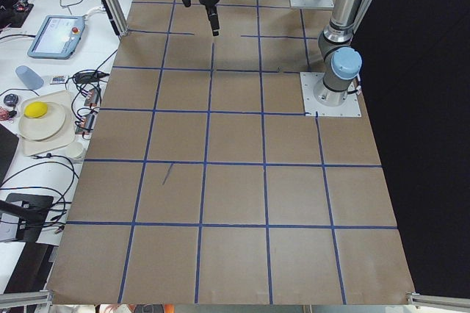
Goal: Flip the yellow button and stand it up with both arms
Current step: 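Set the yellow button upright on the table with the right gripper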
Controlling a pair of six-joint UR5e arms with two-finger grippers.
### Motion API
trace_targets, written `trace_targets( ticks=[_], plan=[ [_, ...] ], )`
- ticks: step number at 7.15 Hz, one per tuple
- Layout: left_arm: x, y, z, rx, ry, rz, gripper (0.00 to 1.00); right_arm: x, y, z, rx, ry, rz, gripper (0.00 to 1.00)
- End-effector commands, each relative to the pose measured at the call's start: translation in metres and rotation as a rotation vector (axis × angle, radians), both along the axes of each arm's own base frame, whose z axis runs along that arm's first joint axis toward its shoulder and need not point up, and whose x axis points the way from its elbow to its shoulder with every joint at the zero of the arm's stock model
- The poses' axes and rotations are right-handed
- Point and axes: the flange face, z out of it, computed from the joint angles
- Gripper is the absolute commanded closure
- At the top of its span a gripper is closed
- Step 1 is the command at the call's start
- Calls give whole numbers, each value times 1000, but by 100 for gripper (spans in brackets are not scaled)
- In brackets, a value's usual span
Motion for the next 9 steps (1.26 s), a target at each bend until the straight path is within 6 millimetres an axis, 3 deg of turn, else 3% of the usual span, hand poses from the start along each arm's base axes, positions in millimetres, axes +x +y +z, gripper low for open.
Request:
trace_targets(
  ticks=[1, 2, 3, 4, 6, 7, 8, 9],
  plan=[
    [-1, -1, -3, 5, -2, 0, 0, -4, -3, -9, -4, -1, 1, 76],
    [0, 1, 6, -18, 3, 11, 0, -7, -5, -13, -9, 6, -3, 70],
    [1, 2, 3, -9, -3, -1, 0, -8, -5, -16, -6, 3, -12, 43],
    [1, -1, -1, -1, -2, 6, 0, -9, -5, -17, 1, 4, -8, 1],
    [1, -11, 2, -58, 4, -1, 0, -10, -7, -7, 4, 9, -17, 0],
    [-1, -4, 9, -61, 1, -4, 0, -14, -12, 2, 12, -3, -12, 0],
    [0, -5, 6, -55, -1, -1, 0, -21, -21, 21, 30, -24, -10, 0],
    [-1, -7, 3, -49, -1, 3, 0, -27, -29, 52, 37, -37, -32, 0]
  ],
)
